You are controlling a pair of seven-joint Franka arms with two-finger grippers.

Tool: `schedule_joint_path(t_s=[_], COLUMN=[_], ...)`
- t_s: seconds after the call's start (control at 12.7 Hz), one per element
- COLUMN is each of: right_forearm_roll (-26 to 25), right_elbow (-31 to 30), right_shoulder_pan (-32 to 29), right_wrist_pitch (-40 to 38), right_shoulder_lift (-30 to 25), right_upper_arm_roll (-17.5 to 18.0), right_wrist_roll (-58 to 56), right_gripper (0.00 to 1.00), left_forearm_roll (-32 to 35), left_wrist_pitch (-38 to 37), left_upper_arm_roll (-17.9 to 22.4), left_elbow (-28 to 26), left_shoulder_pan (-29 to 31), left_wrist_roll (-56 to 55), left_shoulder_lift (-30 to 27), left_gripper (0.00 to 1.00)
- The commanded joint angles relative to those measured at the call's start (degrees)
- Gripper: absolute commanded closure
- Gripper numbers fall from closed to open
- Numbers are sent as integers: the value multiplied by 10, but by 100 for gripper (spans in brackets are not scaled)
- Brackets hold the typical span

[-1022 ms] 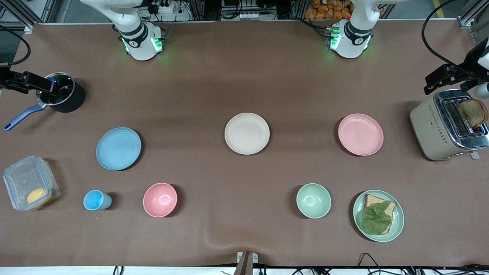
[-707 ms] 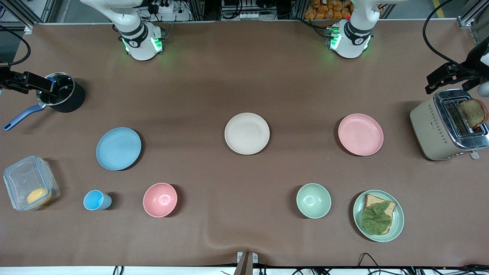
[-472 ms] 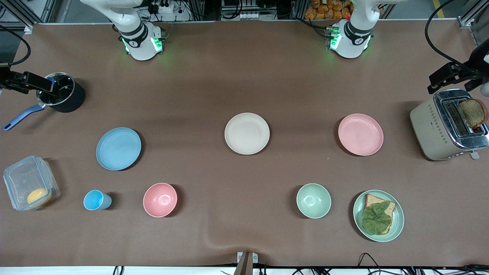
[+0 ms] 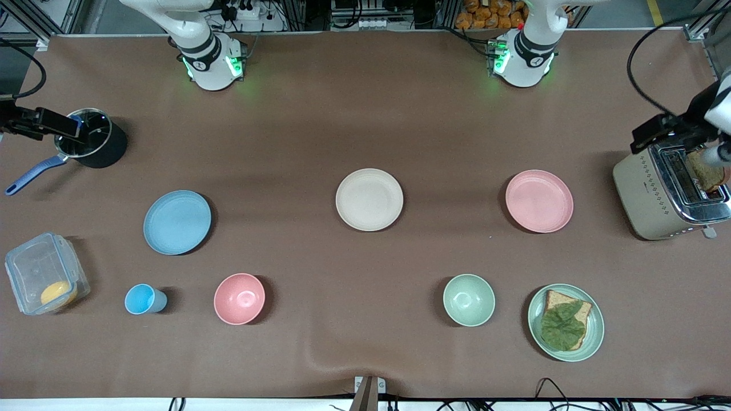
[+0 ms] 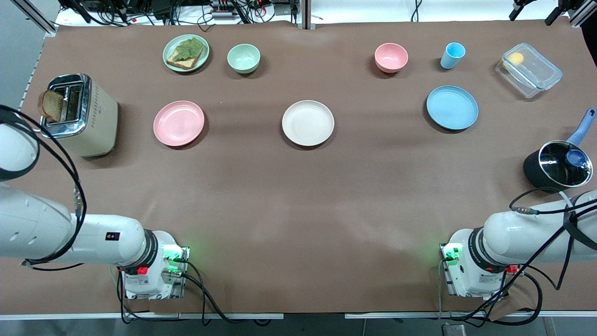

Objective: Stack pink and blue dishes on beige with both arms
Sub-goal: 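Move the left gripper from the toaster toward the pink plate, then grasp the pink plate with the left gripper while the right gripper reaches the blue plate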

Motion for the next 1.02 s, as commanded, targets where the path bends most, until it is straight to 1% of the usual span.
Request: schedule_joint_path(t_s=[0.0, 0.16, 0.24, 0.39, 0.47, 0.55, 0.79, 0.94], right_forearm_roll=[6, 6, 6, 5, 6, 5, 6, 7], right_elbow=[0, 0, 0, -1, -1, -1, 0, 3], right_shoulder_pan=[-1, -1, -1, -2, -2, -2, -2, -2], right_wrist_pitch=[-4, -4, -4, -4, -4, -4, -3, -2], right_shoulder_lift=[-2, -2, -2, -2, -2, -2, -1, 15], right_upper_arm_roll=[0, -1, -1, -1, -1, -1, 0, 0], right_wrist_roll=[-1, -1, -1, -1, 0, -1, 0, -5], right_gripper=[0, 0, 0, 0, 0, 0, 0, 0], left_forearm_roll=[10, 43, 44, 45, 45, 45, 43, 44], left_wrist_pitch=[122, 236, 291, 368, 407, 438, 482, 508], left_upper_arm_roll=[-3, -3, -3, -4, -4, -4, -5, -6], left_elbow=[-118, -209, -254, -310, -337, -354, -360, -361], left_shoulder_pan=[25, 25, 27, 55, 57, 68, 73, 83], left_wrist_roll=[15, 14, 14, 13, 15, 15, 16, 16], left_shoulder_lift=[-7, -5, -2, 20, 30, 42, 104, 139], left_gripper=[0, 0, 0, 0, 0, 0, 0, 0])
